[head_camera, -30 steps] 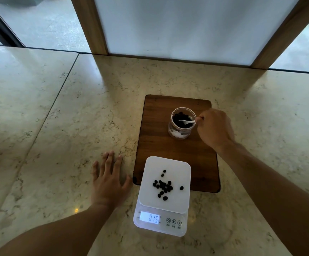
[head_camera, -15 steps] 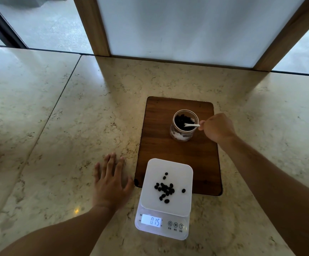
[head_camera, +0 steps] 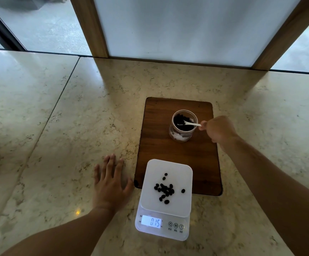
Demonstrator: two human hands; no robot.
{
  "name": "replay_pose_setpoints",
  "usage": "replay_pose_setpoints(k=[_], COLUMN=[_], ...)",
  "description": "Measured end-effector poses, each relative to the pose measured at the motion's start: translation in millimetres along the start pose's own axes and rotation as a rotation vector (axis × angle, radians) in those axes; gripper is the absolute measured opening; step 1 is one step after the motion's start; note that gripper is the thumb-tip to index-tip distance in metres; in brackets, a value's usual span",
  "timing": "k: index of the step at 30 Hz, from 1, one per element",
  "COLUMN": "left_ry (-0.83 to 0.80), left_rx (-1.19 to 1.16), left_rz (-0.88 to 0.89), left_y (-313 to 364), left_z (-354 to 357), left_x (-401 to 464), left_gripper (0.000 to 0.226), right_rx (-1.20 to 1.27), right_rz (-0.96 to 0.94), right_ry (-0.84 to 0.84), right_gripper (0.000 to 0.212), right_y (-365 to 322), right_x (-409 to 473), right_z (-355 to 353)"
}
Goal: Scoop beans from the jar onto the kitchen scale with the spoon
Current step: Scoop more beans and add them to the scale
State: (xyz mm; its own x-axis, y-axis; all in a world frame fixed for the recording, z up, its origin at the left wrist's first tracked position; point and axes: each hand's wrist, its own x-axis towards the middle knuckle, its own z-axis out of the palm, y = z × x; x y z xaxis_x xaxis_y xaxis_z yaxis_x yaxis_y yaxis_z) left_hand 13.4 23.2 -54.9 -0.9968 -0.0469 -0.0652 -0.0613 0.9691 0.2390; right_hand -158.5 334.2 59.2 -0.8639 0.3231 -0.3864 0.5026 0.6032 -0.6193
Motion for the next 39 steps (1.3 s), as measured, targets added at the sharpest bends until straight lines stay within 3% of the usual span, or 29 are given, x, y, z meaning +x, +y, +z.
replay_pose_setpoints(k=[35,39], left_ry=[0.010,0.014], left_rx=[0.004,0.004], left_rz=[0.002,0.001], left_y=[2.1,1.9], left_z=[-1.1,-0.9], left_x=[0.3,0.4], left_gripper=[0.076,0.076], right_rx=[0.244,0.225], right_rz=[0.054,0.032], right_ry=[-0.086,-0.082], right_gripper=[0.009,0.016], right_y=[19.6,16.9], right_x=[-9.6,-14.7], right_z=[-19.8,-21.7])
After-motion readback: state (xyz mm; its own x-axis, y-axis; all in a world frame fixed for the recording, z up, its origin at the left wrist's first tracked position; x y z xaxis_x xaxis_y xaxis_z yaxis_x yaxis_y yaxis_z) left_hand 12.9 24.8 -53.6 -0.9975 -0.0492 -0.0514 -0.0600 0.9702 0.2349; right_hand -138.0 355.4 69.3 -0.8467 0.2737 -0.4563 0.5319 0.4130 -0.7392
